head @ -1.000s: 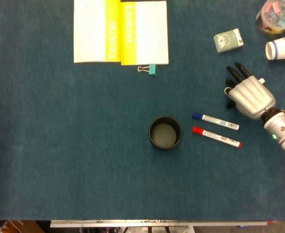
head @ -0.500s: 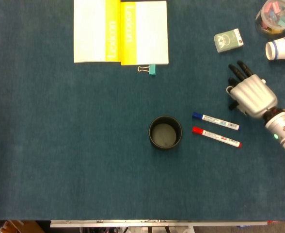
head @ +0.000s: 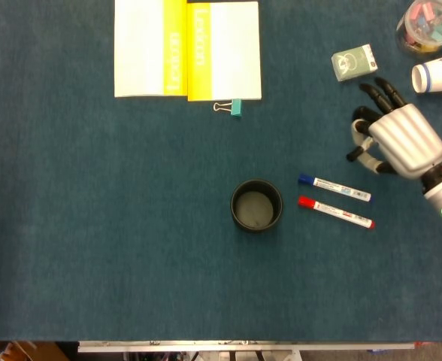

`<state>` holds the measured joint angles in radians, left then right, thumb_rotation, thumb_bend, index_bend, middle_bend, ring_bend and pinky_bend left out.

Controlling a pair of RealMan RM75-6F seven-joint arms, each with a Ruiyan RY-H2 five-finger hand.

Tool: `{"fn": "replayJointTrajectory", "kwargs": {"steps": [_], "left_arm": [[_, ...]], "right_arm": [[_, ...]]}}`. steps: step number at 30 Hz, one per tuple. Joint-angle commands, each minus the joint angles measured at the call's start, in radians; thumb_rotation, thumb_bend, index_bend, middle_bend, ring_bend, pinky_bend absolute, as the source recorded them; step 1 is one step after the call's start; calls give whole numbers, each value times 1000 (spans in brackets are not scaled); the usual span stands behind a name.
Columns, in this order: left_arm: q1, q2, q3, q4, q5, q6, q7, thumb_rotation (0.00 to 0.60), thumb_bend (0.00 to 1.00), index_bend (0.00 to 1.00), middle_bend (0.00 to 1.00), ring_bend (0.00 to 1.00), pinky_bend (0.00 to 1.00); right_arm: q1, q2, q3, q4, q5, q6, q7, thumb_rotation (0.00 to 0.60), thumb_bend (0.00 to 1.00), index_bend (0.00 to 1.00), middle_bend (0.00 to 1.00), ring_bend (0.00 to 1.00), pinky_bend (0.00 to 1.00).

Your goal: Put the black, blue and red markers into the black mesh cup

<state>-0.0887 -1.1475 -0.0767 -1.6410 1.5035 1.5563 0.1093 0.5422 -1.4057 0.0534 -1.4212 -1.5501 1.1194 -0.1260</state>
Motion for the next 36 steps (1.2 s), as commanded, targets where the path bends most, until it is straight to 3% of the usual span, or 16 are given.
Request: {"fn": "replayJointTrajectory", "kwargs": {"steps": [1,10,17,25,36], "left_arm": [[0,5,2,-12,7,2,6,600,358,308,206,201,96],[7,21,5,-40,17,14,19,600,358,308,206,201,96],[15,34,5,-51,18,24,23,600,358,308,206,201,96],[21,38,8,-50,18,29,14,600,358,308,206,201,96],[32,40,11,-34,8,31,-4,600,358,308,206,201,96]], "right_arm": [[2,47,11,-106,-38,37,103,600,325,647,408,77,0],[37,77,15,-297,-85,33,314,600,327,653,408,86,0],[61,56,8,-366,-98,14,437,600,327,654,408,86,0],[96,-15,-3,-373,-88,-43,501,600,327,654,408,86,0],[111,-112,-9,-293,-43,-77,508,600,328,654,408,86,0]]}}
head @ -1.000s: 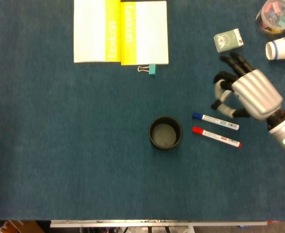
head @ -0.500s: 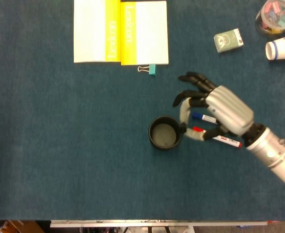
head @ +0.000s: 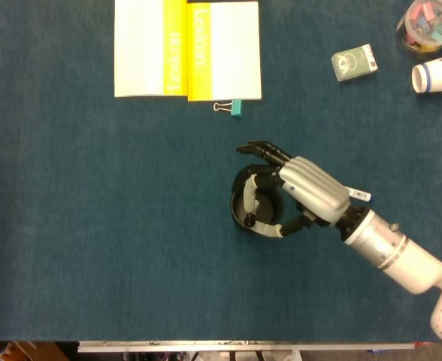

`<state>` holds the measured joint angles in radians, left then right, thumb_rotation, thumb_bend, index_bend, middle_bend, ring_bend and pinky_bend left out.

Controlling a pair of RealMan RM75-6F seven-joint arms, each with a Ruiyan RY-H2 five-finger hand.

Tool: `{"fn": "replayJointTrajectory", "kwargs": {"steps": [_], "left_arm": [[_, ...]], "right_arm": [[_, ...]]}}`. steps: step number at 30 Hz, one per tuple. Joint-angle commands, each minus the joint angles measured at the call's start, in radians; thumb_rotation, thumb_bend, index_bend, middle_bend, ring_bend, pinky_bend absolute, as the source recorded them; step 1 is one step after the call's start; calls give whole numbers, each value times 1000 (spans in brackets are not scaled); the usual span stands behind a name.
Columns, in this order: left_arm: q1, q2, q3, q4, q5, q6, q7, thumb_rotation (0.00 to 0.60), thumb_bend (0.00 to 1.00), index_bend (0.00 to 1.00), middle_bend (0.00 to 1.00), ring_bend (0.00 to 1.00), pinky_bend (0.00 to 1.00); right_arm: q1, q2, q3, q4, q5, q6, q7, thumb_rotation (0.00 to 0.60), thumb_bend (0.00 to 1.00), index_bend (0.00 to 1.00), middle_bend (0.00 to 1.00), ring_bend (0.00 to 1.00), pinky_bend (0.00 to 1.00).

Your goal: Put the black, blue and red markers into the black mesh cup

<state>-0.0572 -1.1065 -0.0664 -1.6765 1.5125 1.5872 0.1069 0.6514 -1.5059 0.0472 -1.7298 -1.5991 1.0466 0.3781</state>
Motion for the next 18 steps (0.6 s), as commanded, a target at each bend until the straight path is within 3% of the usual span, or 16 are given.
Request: {"fn": "replayJointTrajectory", "kwargs": {"steps": [1,8,14,18], "left_arm": [[1,-2,1,4,-1,-1,-4,600,358,308,206,201,96],[1,-5,-1,9,-2,-3,-4,600,358,308,206,201,96],[1,-7,-1,12,-4,-5,-4,600,358,308,206,201,96],[0,-9,-2,14,-2,-7,-5,600,358,308,206,201,96]], "right_arm": [[1,-19,-4,28,9,-4,7,600,328,654,408,86,0],[11,-48,-12,89,15,-26,27,600,335,643,383,87,0],[23,-37,-21,100,16,-49,16,600,341,431,319,62,0],[25,-19,-26,92,13,-52,7,600,321,348,297,44,0]]}}
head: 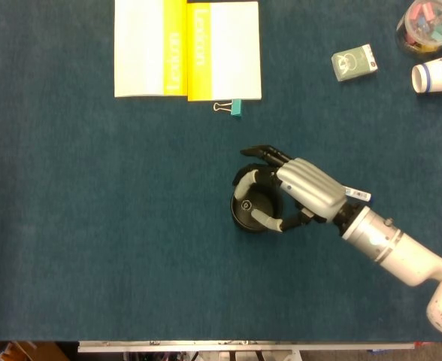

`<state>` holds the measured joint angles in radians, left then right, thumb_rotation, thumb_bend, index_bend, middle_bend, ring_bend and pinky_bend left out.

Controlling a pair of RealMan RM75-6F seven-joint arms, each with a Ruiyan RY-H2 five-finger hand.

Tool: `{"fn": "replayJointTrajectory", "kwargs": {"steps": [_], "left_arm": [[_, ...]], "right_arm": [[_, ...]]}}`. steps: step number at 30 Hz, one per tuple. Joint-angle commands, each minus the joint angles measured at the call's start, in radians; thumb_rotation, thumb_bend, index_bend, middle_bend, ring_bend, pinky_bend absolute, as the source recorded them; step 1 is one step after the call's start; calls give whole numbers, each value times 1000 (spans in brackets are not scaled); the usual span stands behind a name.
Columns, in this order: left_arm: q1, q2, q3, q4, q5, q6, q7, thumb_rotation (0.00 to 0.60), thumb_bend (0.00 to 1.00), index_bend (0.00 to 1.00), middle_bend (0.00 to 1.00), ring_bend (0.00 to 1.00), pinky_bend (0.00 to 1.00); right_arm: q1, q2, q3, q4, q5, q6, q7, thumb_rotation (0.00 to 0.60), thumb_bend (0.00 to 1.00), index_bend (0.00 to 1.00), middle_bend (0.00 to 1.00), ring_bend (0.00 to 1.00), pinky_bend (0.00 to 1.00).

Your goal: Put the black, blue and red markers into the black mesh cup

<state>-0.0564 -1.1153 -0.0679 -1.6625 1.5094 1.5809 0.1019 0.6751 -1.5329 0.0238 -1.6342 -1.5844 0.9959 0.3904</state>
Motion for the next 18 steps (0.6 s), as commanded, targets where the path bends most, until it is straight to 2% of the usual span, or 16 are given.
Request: {"fn": "replayJointTrajectory", "kwargs": {"steps": [1,7,11,18], "left_arm": [[-1,-1,0,1,2,-1,-1,600,358,308,206,201,96],[-4,-3,-3,4,1,-4,-3,600,358,308,206,201,96],[-9,-9,-2,10,1,-15,-5,600,358,308,206,201,96],[-16,-23,-1,29,-2,-29,-17,600,358,308,206,201,96]], "right_arm": [[0,14,-1,-8,-1,3,-9,600,308,337,293,41,0],[-23,57,5,-32,-18,63,-49,600,288,327,291,41,0],[-71,127,9,-76,-18,143,-178,600,238,327,291,40,0],[-137,229,-6,-122,20,197,-353,600,209,384,298,40,0]]}}
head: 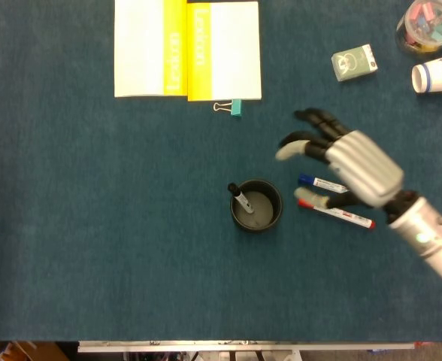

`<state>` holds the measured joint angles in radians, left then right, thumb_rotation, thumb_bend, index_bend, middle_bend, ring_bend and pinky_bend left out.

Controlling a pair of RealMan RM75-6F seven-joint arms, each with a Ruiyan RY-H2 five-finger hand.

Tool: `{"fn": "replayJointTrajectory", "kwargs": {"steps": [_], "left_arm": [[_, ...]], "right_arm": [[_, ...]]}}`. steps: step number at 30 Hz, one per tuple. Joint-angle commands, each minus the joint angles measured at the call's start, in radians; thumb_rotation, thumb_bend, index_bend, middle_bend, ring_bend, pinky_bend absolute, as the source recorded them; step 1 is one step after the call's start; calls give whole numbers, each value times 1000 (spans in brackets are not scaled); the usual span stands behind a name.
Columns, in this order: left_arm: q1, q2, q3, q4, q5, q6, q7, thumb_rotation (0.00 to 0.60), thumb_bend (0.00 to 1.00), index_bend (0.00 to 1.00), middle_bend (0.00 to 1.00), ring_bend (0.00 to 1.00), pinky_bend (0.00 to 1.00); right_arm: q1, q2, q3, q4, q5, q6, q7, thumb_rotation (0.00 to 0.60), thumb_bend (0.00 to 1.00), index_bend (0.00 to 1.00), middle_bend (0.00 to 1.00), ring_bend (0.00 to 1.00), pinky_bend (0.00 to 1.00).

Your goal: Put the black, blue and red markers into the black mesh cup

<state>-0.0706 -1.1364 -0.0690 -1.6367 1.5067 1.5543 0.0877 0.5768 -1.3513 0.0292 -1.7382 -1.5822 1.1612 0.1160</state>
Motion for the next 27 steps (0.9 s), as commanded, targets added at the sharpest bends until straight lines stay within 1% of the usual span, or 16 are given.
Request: {"fn": "replayJointTrajectory", "kwargs": {"steps": [1,6,12,18,27], "left_arm": [[-2,-4,1,6,1,-3,-6,600,358,308,206,201,96],[-5,-8,1,16,2,-8,-13,600,358,308,206,201,96],[-5,-12,2,26,-3,-11,-22,600,358,308,206,201,96],[-4,-14,3,30,-2,-9,-29,600,358,308,206,201,96],[2,-4,3,28,-1,1,-34,600,358,308,206,201,96]], "right_arm": [[-50,54,-19,-12,23,35,-105,600,209,386,300,40,0],[-77,58,-41,28,67,13,-177,600,209,421,309,40,0],[-84,23,-46,103,123,-34,-267,600,209,441,309,40,0],[-77,-54,-46,195,150,-71,-396,600,209,445,309,40,0],[-66,-183,-31,292,180,-104,-482,600,205,445,309,40,0]]}}
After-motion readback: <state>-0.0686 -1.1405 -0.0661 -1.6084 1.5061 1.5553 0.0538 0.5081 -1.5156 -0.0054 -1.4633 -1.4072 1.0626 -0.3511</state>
